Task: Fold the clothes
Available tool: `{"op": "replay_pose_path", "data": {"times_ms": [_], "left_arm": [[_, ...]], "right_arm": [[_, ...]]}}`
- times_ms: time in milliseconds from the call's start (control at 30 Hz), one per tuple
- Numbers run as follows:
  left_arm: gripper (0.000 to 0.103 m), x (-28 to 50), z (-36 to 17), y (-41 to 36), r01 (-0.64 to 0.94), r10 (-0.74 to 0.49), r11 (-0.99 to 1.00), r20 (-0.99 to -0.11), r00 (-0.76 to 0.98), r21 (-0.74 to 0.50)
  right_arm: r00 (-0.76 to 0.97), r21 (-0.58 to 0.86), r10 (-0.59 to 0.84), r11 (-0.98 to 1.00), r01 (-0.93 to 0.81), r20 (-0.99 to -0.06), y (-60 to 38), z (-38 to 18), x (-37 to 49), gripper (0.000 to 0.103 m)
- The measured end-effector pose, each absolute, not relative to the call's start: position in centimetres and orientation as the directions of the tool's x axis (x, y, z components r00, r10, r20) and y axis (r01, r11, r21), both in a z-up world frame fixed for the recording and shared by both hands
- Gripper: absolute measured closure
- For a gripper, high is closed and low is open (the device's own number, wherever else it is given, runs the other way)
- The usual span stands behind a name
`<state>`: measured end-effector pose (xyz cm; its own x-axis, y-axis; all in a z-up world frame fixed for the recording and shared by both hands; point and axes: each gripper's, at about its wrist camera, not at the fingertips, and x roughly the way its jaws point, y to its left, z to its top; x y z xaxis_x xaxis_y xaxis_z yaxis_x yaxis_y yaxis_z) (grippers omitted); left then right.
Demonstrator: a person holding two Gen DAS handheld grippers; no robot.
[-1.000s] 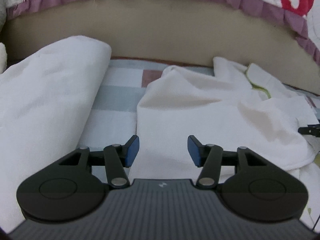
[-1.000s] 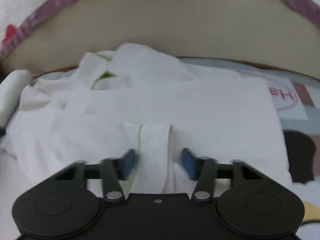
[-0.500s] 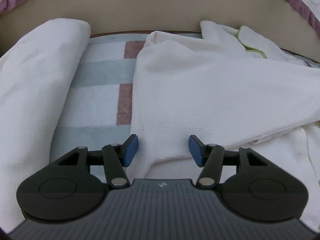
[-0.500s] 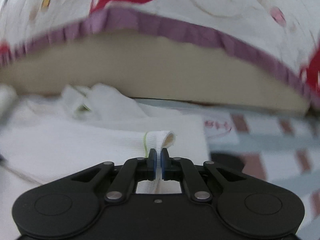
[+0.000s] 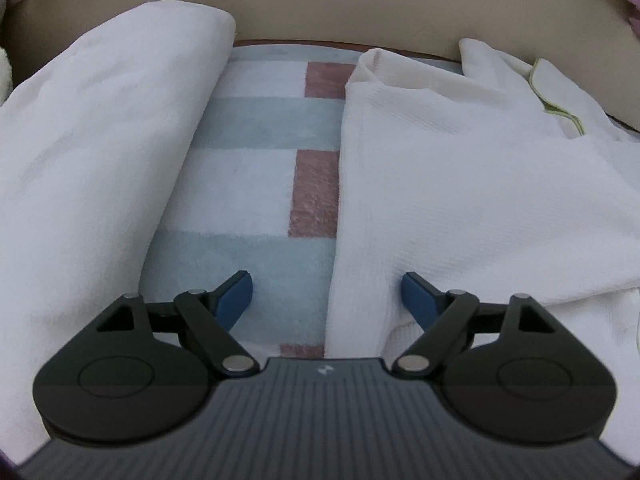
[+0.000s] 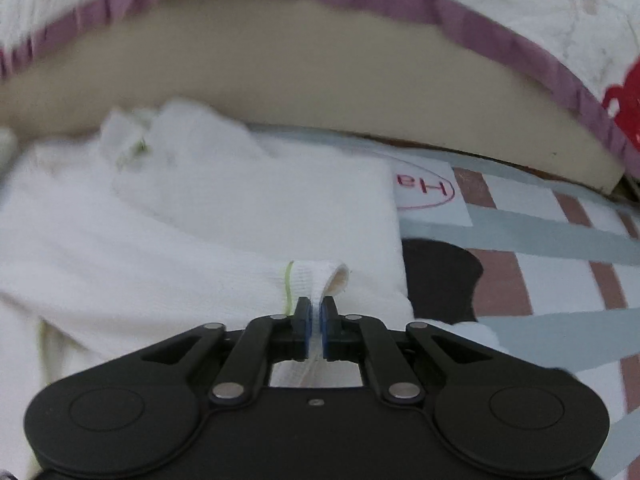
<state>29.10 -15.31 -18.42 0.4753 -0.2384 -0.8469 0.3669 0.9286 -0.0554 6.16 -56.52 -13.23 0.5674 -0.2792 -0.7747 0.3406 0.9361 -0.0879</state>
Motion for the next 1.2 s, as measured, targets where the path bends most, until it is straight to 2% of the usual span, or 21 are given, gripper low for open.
{"op": "replay_pose_path", "data": {"times_ms": [33,100,133,233,367,500,600,800,1200], "left_arm": [[0.021,29.0,-18.3,-15.3,0.363,-0.233,0.93,-0.849,0.475,-0.053],[0.023,28.6,-18.0,-15.3,0.359,-0.215,0.933,-0.853,0.476,-0.035],[0.023,28.2,-17.6,-15.4,0.358,-0.199,0.933,-0.853,0.482,-0.015],[0.024,27.0,-16.5,-15.8,0.364,-0.157,0.93,-0.849,0.504,0.044],[0.023,24.2,-15.2,-15.6,0.368,-0.105,0.923,-0.849,0.518,0.111],[0.023,21.2,-14.8,-14.3,0.306,-0.093,0.951,-0.892,0.442,0.053],[0.023,18.8,-14.7,-12.6,0.279,-0.172,0.957,-0.923,0.343,-0.075],[0.022,13.6,-13.7,-9.9,0.278,-0.173,0.957,-0.932,0.319,-0.083],[0.022,9.3,-15.9,-6.4,0.181,-0.242,0.958,-0.965,0.102,-0.221]], "right_arm": [[0.565,-0.122,-0.304,0.934,0.336,-0.767,-56.2,-13.0,5.8,0.073],[0.572,-0.134,-0.302,0.939,0.317,-0.762,-55.8,-12.2,4.6,0.056],[0.58,-0.121,-0.283,0.945,0.303,-0.764,-55.7,-11.7,3.7,0.052],[0.578,-0.048,-0.203,0.961,0.272,-0.791,-55.8,-10.3,1.3,0.05],[0.536,0.183,0.009,0.945,0.272,-0.844,-56.7,-9.6,-3.2,0.05],[0.515,0.314,0.159,0.922,0.228,-0.842,-56.1,-9.6,-7.6,0.05],[0.496,0.331,0.181,0.914,0.233,-0.849,-55.3,-10.1,-9.7,0.05],[0.474,0.353,0.212,0.906,0.233,-0.855,-54.6,-10.9,-13.2,0.05],[0.411,0.357,0.249,0.91,0.211,-0.877,-54.7,-10.9,-17.4,0.05]]}}
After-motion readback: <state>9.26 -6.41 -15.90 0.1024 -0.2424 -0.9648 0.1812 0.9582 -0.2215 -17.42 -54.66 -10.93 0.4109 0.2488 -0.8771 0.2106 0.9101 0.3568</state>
